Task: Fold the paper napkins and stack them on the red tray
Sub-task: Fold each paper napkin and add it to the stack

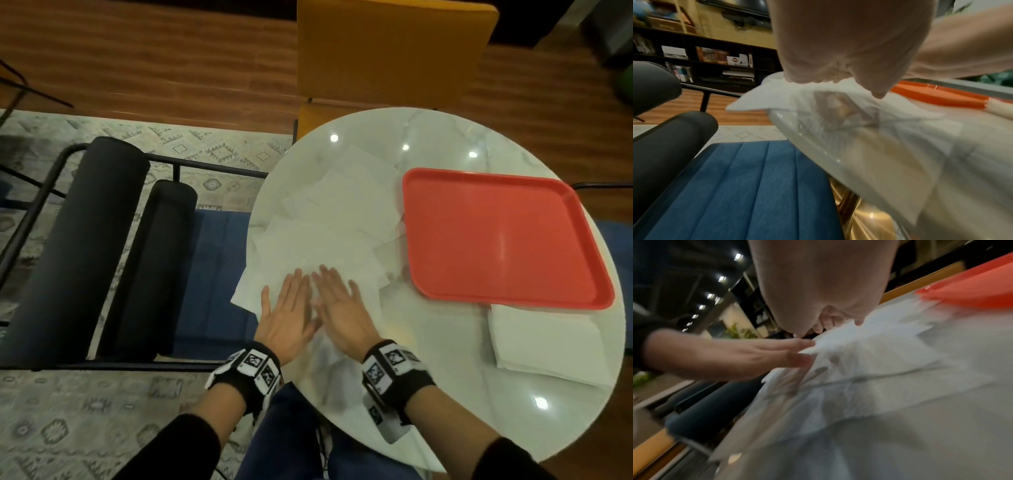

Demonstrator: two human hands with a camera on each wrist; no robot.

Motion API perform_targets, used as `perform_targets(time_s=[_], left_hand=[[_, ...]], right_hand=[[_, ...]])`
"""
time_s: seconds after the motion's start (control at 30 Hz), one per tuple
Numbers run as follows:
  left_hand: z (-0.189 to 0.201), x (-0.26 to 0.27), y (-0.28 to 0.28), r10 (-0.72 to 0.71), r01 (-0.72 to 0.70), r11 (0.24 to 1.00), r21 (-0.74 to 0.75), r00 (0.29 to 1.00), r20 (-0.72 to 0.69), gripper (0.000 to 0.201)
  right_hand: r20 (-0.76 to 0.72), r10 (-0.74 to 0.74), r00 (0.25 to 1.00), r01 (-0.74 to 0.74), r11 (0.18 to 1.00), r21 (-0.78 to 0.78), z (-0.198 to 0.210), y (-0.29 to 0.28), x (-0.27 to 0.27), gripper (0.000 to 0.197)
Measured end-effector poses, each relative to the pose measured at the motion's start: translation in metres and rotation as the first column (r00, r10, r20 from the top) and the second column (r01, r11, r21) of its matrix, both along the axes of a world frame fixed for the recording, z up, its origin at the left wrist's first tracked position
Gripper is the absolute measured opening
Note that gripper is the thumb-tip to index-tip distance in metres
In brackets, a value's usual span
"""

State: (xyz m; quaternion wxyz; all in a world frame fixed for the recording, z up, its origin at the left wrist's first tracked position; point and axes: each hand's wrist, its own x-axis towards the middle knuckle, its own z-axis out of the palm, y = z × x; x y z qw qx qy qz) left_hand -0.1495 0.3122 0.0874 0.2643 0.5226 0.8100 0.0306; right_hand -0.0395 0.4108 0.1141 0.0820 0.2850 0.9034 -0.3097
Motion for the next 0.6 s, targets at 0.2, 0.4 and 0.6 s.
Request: perform_targets(time_s=[0.2, 0.4, 0.6], left_hand=[[-0.034, 0.01, -0.011, 0.059, -0.058, 0.998, 0.013, 0.998, -0.032, 0.08], [-0.042, 0.008, -0.013, 0.058, -0.054, 0.996, 0.076, 0.997, -0.05, 0.086], [-0.038, 0.009, -0.007, 0.046, -0.042, 0.996, 0.081, 0.998, -0.04, 0.09]], right_hand=[[0.109, 0.121, 0.987, -0.123, 0.992, 0.012, -0.032, -0.015, -0.002, 0.069], [0.168, -0.045, 0.985, 0.024, 0.992, 0.127, -0.036, 0.018, 0.041, 0.068], [0.247, -0.15, 0.957, 0.109, 0.979, 0.173, -0.037, 0.032, 0.072, 0.067]])
